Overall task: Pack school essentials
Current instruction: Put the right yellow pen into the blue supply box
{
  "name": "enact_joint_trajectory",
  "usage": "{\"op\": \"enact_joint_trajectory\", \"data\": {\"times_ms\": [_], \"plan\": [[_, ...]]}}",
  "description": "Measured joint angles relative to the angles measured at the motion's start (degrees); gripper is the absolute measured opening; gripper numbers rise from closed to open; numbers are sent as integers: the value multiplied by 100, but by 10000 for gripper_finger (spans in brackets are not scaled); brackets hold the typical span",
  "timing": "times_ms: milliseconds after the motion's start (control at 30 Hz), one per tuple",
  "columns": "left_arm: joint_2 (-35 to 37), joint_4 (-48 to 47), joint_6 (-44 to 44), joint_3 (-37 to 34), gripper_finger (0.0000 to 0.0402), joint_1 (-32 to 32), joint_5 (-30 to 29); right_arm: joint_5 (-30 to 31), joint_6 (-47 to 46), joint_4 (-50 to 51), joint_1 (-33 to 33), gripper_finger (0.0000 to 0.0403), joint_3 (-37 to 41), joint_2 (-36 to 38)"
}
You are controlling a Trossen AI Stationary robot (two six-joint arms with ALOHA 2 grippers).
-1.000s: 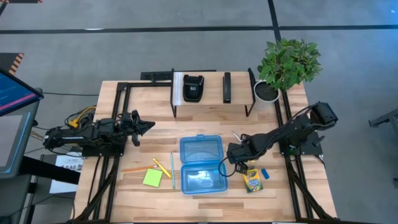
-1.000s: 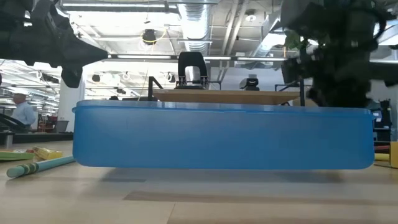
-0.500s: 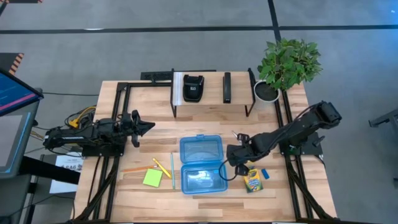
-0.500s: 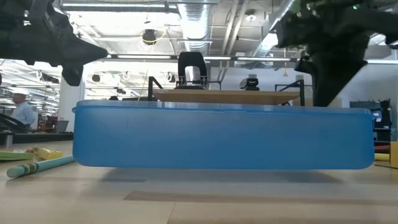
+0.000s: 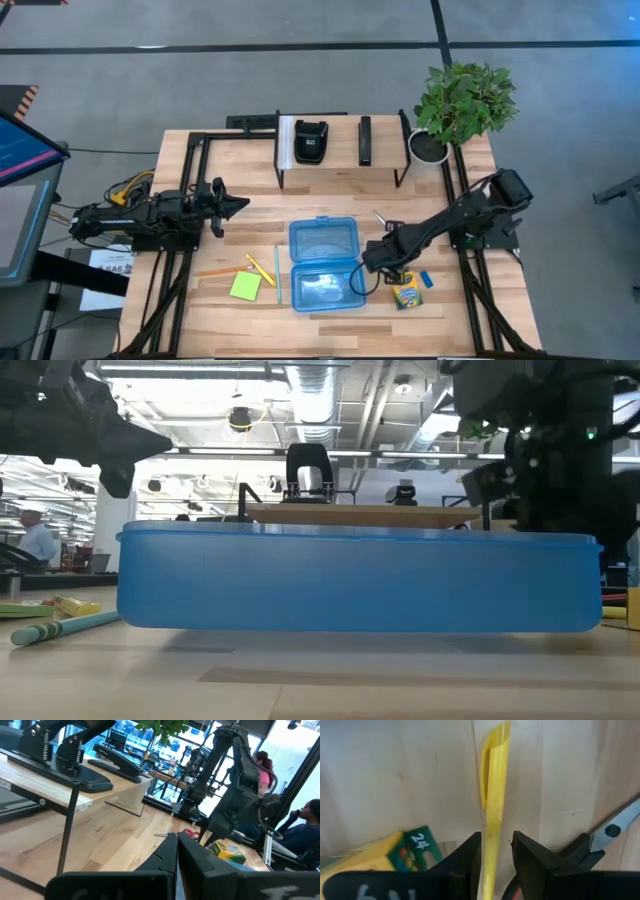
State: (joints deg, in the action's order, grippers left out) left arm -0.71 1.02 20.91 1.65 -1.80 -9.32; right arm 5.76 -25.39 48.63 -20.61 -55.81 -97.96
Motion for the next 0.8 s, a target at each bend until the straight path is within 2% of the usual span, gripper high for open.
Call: {"op": "enact_joint_trajectory", "data": {"times_ms": [167, 267, 567, 800], "plan": [[0, -2, 15, 0, 0, 0, 9, -51, 179, -106, 10, 137, -29, -314], [0, -2, 21, 0, 0, 0, 51, -139, 235, -119, 43, 126, -38, -466], [0, -2, 114, 0, 0, 0, 55, -286, 208, -119, 181, 14, -11, -292], [-2, -4, 117, 0, 0, 0, 55, -256, 38, 158, 250, 25, 15, 193]]}}
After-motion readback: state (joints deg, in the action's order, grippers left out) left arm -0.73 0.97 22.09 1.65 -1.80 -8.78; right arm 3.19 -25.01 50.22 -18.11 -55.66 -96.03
